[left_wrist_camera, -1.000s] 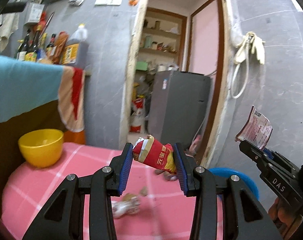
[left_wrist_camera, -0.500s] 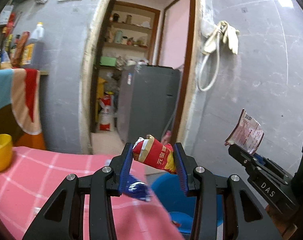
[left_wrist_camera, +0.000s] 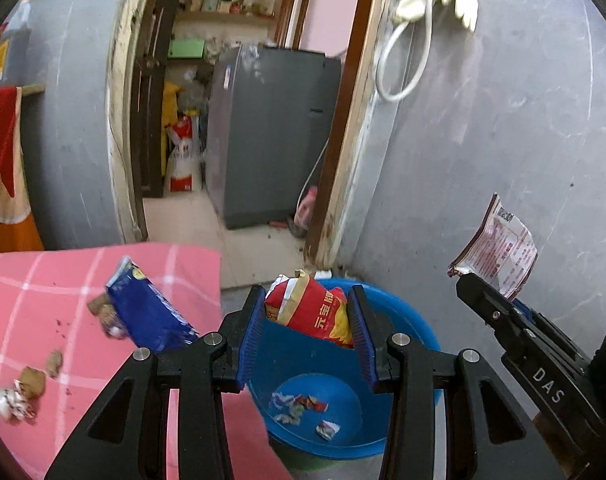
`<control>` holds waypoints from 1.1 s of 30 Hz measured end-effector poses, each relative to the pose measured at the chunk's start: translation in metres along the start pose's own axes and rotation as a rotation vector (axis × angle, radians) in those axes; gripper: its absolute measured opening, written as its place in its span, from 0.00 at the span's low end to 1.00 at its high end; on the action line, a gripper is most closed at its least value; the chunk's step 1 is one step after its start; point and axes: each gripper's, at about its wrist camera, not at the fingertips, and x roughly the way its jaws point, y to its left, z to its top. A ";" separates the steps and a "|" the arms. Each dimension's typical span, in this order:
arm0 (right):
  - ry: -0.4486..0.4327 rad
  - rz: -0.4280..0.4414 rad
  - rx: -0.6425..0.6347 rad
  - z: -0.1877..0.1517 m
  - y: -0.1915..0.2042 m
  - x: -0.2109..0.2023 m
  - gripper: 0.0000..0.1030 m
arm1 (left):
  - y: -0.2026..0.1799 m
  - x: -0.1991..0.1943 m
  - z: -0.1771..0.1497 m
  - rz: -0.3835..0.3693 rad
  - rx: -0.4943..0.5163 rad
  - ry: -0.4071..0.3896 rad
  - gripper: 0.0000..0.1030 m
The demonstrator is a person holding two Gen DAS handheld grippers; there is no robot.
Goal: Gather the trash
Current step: 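Carry both packets over the blue bucket and open both grippers, then move both grippers back over the trash on the table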
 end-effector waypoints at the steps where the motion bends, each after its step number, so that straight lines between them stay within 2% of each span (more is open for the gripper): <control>1: 0.009 -0.001 0.000 0.000 -0.001 0.002 0.25 | -0.002 0.004 -0.002 -0.002 0.002 0.006 0.36; 9: 0.066 -0.003 0.014 -0.005 -0.009 0.019 0.26 | -0.006 0.029 -0.012 -0.001 0.012 0.088 0.38; 12: 0.091 -0.003 0.040 -0.008 -0.012 0.026 0.35 | -0.003 0.037 -0.014 0.005 -0.003 0.116 0.42; 16: 0.112 0.003 0.062 -0.010 -0.015 0.032 0.36 | 0.003 0.039 -0.016 0.009 -0.025 0.142 0.44; 22: 0.071 0.003 0.054 -0.007 -0.013 0.022 0.45 | 0.012 0.028 -0.019 0.018 -0.053 0.125 0.52; 26: 0.032 0.008 0.051 -0.005 -0.010 0.015 0.51 | 0.020 0.013 -0.018 0.029 -0.069 0.081 0.57; 28: 0.009 0.009 0.041 -0.004 -0.007 0.011 0.57 | 0.024 0.003 -0.017 0.045 -0.073 0.049 0.66; 30: -0.020 0.005 0.033 -0.002 -0.004 0.007 0.79 | 0.030 -0.008 -0.016 0.061 -0.079 0.015 0.75; 33: -0.071 0.007 0.026 0.000 0.003 -0.001 0.88 | 0.038 -0.026 -0.014 0.088 -0.085 -0.041 0.86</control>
